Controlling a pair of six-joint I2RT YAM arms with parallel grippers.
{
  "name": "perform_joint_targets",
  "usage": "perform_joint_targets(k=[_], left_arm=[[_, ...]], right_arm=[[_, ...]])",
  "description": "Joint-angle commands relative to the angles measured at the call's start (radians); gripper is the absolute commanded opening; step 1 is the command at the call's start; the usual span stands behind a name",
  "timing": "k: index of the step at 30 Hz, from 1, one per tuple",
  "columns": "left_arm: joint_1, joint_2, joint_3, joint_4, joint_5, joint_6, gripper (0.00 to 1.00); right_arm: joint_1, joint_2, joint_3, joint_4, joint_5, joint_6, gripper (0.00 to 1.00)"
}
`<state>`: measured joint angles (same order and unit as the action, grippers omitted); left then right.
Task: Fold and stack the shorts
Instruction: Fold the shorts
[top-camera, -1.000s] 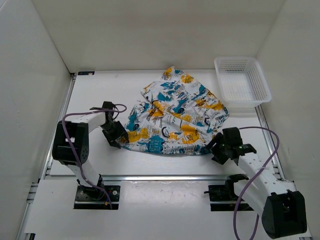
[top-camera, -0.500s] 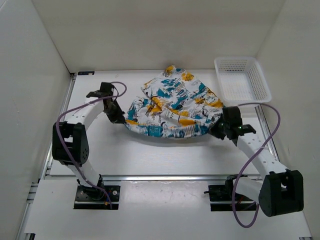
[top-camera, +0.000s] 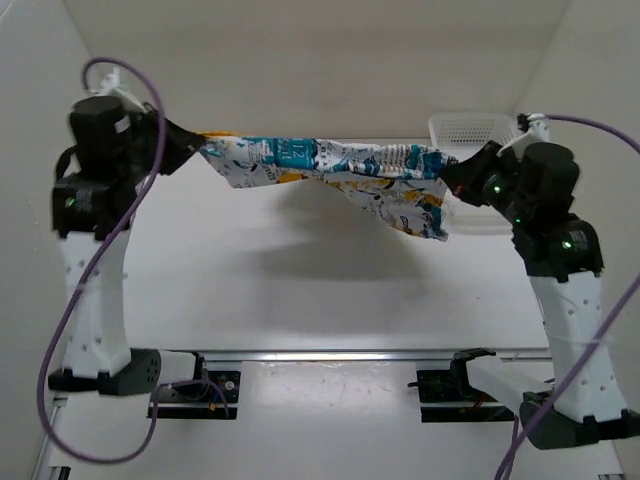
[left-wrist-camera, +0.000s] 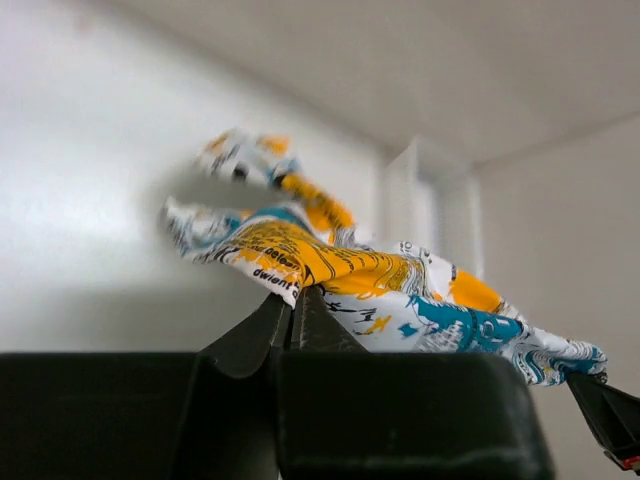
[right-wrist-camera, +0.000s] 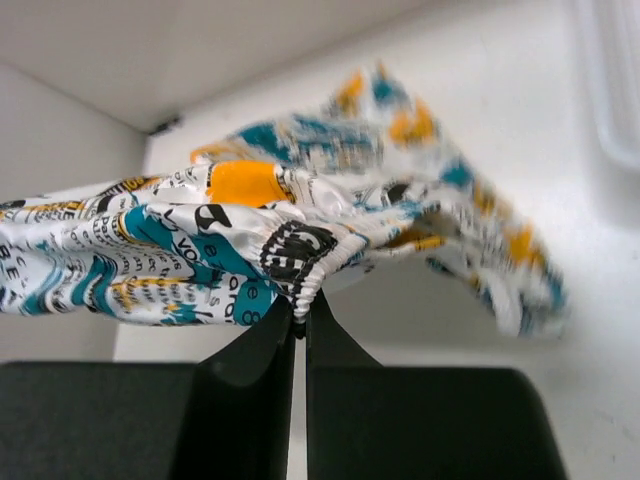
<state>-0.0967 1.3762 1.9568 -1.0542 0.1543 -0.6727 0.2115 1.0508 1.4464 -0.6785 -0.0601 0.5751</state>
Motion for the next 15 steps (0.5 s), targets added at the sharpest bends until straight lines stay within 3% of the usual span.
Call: perform_joint_targets(k=[1,9,15], left_arm=[[0.017,-0.146,0.114,-0.009,-0.044,-0.028,0.1],[0.017,-0.177,0.566,-0.105,-0.128,-0.014,0.1],[0.017,-0.2,0.568,-0.073,-0.139,0.019,0.1]], right_arm=[[-0.003,-0.063,0.172,-0.093,-0.119,-0.125,0.0],[-0.003,-0.15,0.434,-0.21,-0.254,-0.202,0.0],[0.008,-0.183,0.433,-0.193,-0.279,-0.083,0.0]])
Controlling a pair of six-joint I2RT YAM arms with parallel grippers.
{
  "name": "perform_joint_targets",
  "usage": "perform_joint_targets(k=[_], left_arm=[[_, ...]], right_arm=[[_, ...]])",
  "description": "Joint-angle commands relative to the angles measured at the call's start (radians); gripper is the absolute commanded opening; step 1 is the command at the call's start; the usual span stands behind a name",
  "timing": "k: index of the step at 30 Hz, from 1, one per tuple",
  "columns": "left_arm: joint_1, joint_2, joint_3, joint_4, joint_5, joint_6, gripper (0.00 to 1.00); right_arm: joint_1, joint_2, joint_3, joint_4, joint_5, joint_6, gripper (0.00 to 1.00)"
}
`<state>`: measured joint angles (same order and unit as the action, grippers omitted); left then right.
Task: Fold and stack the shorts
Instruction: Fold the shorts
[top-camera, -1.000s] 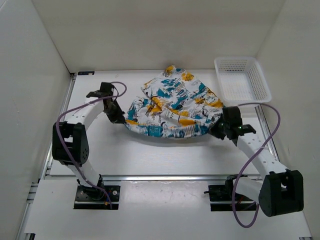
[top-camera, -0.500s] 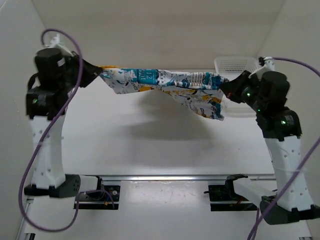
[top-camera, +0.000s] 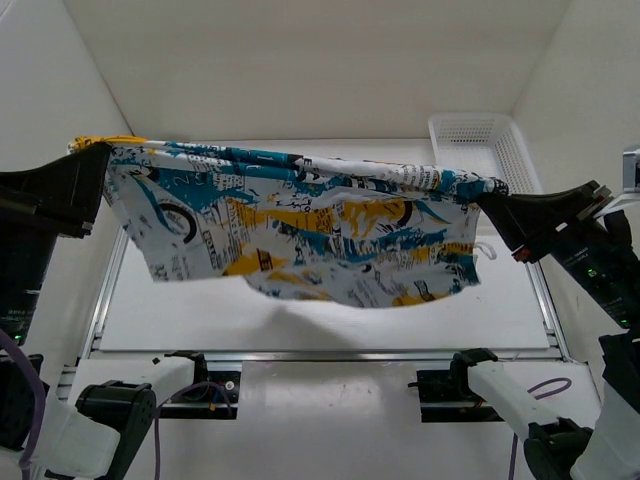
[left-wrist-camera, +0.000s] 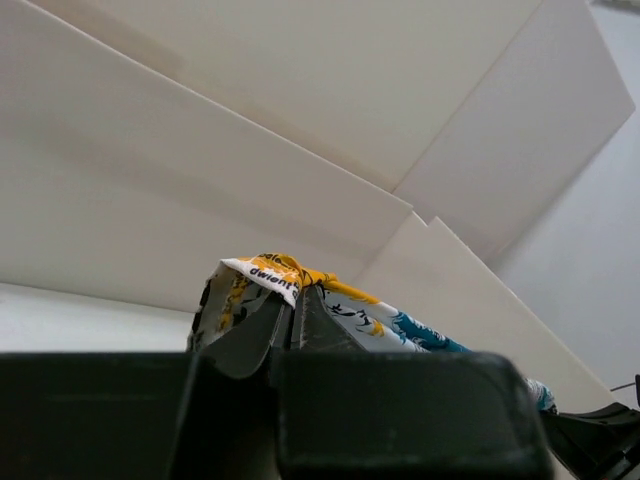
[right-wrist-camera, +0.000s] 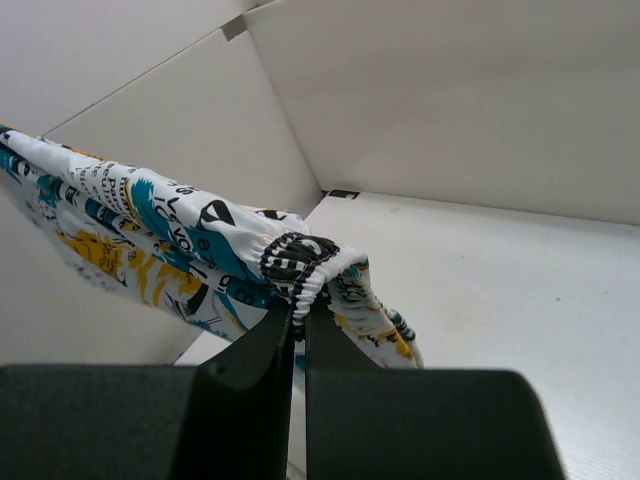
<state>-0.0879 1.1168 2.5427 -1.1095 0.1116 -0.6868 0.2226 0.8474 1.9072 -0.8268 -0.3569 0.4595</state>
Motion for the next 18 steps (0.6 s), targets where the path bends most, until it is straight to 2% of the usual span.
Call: perform_joint_targets(k=[1,3,4,6,8,12,18], left_arm=[[0.008,0.073,-0.036,-0.018,-0.105,0.044,0.1],[0.008,0.086,-0.1,0.014,-0.115,0.044,0.1],[0.008,0.103,-0.19,0.036,-0.115,0.053,0.1],[0.008,0.133,-0.278,0.101,-0.136,0.065,0.1],[0.017,0.227,-0.344,0.111,-0.15,0.088,0.1],[0.053,0.398,-0.401,0.129,-0.081,0.101,0.1],[0.082,0.675,-0.368,0.129,-0.053,0.122,0.1]], right_arm=[[-0.003,0.01,-0.051,-0.035,0.018,0.044,0.0],[-0.003,0.01,-0.14,-0.026,0.065,0.065,0.0],[-0.003,0.01,-0.176,-0.009,0.091,0.065,0.0],[-0.003,0.01,-0.317,0.029,0.177,0.077,0.0],[-0.003,0.033,-0.458,0.118,0.202,0.088,0.0],[-0.003,0.207,-0.605,0.239,0.236,0.088,0.0],[0.008,0.549,-0.632,0.368,0.311,0.067,0.0]])
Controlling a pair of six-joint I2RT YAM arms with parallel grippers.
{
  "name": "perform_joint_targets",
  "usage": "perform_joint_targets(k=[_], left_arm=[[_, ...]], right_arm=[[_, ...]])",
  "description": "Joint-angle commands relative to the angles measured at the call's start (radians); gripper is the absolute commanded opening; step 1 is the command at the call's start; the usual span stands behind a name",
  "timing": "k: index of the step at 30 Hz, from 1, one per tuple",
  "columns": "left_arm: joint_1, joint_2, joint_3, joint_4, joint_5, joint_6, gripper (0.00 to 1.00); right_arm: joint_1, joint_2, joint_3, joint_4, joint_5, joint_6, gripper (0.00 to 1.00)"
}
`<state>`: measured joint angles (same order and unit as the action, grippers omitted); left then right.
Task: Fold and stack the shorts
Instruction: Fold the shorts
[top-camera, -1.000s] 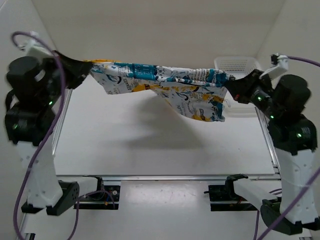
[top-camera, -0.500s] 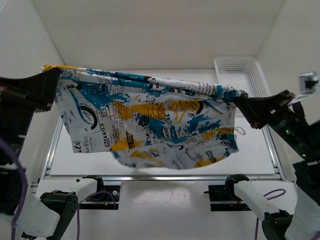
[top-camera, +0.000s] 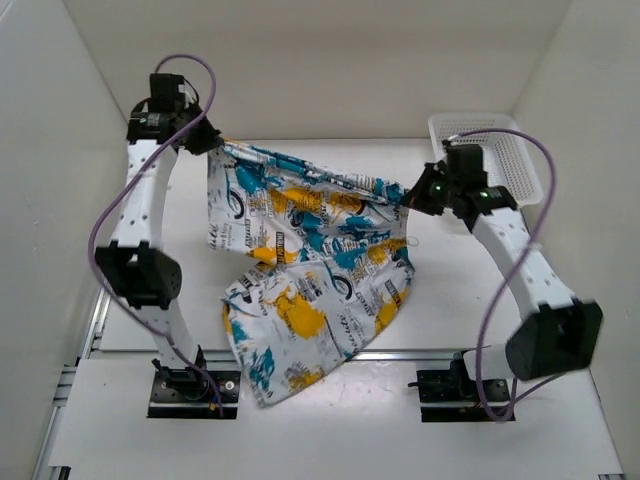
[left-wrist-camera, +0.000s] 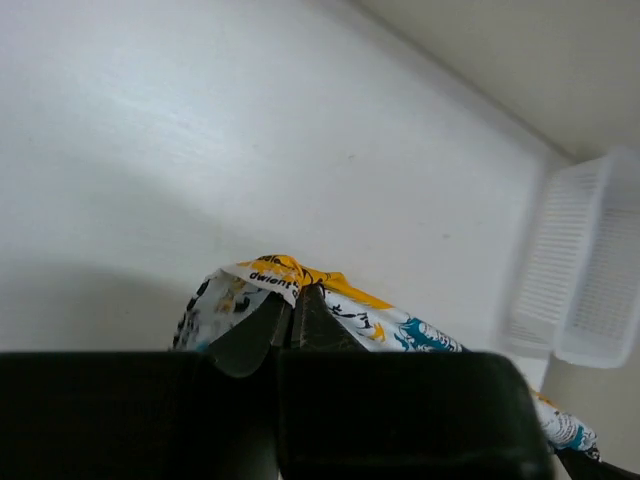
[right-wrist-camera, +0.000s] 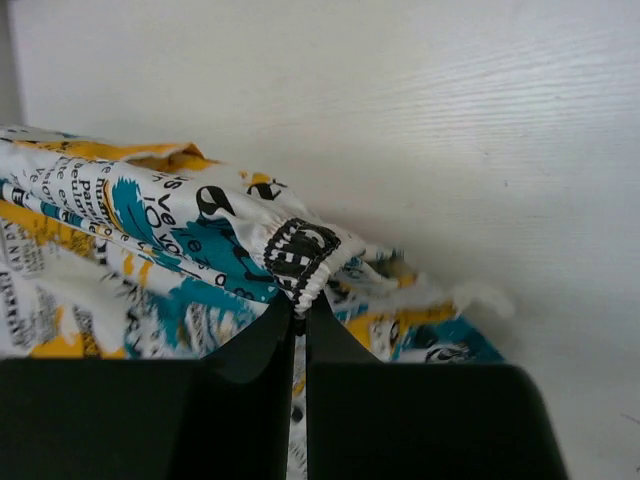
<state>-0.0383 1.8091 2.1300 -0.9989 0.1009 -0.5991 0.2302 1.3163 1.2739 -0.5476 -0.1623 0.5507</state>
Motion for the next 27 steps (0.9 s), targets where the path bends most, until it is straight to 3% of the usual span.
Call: perform_joint_targets(k=[1,5,9,13,20,21,27], left_arm=[[0.041,0.016,0.06,0.019,-0.043,0.035,0.1],[0.052,0.21,0.203,0.007,-0.033,0.044,0.1],[0.052,0.335,0.373,-0.041,-0.043,0.044,0.1],[0.052,0.329,0.357,-0.05,-0.01,0.044,0.1],[-0.015,-0.037,-0.109,-0.04,-0.105,0.039,0.1],[-0.015,-0.133,-0.251,-0.031,-0.086,0.026,0.1],[-0.069,-0.431,-0.692,0.028,-0.01,-0.051,0.1]], right_arm=[[0.0,0.124,0.019,0.104,0.116,-0.025,0.0],[-0.02,0.39,0.171,0.114,0.106,0.001,0.0],[-0.02,0.556,0.379,0.066,0.095,0.023,0.0],[-0.02,0.623,0.462,0.034,0.057,0.014,0.0],[-0.071,0.506,0.331,0.025,-0.07,0.014,0.0],[-0.071,0.486,0.303,0.025,-0.081,0.014,0.0],[-0.071,0.285,0.066,0.014,-0.121,0.003,0.0]])
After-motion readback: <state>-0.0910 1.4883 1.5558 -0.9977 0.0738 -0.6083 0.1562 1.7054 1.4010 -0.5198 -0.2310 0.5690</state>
